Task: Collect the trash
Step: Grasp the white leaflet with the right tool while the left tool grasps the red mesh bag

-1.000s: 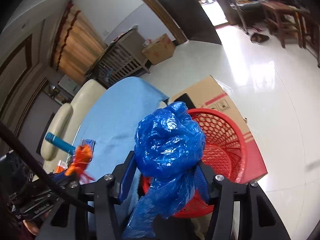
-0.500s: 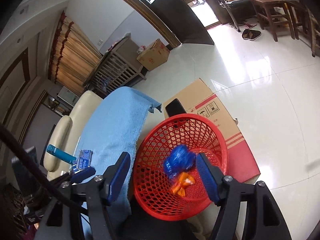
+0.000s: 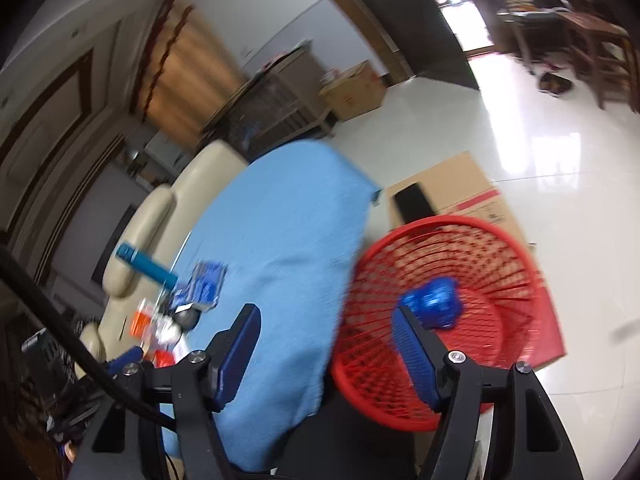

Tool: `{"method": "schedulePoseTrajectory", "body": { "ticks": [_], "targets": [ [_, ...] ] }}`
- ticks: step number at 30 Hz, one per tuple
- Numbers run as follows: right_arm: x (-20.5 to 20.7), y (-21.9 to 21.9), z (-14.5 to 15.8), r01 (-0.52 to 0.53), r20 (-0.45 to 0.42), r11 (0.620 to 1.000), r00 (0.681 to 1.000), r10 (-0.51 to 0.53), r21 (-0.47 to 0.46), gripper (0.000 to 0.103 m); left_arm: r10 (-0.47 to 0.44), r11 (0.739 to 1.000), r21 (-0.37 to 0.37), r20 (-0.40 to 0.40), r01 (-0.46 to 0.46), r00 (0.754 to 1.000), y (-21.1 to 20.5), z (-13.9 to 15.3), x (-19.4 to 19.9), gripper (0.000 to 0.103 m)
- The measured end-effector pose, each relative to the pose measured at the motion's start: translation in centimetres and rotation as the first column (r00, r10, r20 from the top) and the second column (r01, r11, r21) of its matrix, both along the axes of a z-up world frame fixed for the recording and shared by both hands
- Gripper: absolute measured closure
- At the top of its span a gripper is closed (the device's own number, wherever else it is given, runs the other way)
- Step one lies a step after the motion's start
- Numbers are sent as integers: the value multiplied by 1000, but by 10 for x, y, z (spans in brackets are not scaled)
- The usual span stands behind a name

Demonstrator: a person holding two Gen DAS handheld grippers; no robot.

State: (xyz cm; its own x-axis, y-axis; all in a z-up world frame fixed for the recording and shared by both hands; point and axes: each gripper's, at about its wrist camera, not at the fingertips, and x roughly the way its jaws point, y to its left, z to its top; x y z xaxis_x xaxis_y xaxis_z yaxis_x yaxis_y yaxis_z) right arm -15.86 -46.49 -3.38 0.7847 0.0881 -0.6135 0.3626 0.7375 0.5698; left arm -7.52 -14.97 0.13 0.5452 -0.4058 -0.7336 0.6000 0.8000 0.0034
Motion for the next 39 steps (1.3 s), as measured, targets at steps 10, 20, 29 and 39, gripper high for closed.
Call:
{"method": "schedulePoseTrajectory", "body": {
  "ticks": [10,20,29,39],
  "targets": [
    [100,124,-6,-352,-132,933,931,340,-81,31,402,916,5,-34,-402,915,187,-35,46,33],
    [202,271,-48,-671,-335,716,731,594,-194,31,460,884,-40,-110,-467,881,237,-63,39,33],
    [241,326,-73,-746,-411,611,661,628,-264,31,450,886,-60,-133,-460,883,240,-61,40,33],
    [224,315,-71,-724,-401,626,686,607,-290,52,374,913,-98,-181,-395,910,204,-54,53,31]
  ]
}}
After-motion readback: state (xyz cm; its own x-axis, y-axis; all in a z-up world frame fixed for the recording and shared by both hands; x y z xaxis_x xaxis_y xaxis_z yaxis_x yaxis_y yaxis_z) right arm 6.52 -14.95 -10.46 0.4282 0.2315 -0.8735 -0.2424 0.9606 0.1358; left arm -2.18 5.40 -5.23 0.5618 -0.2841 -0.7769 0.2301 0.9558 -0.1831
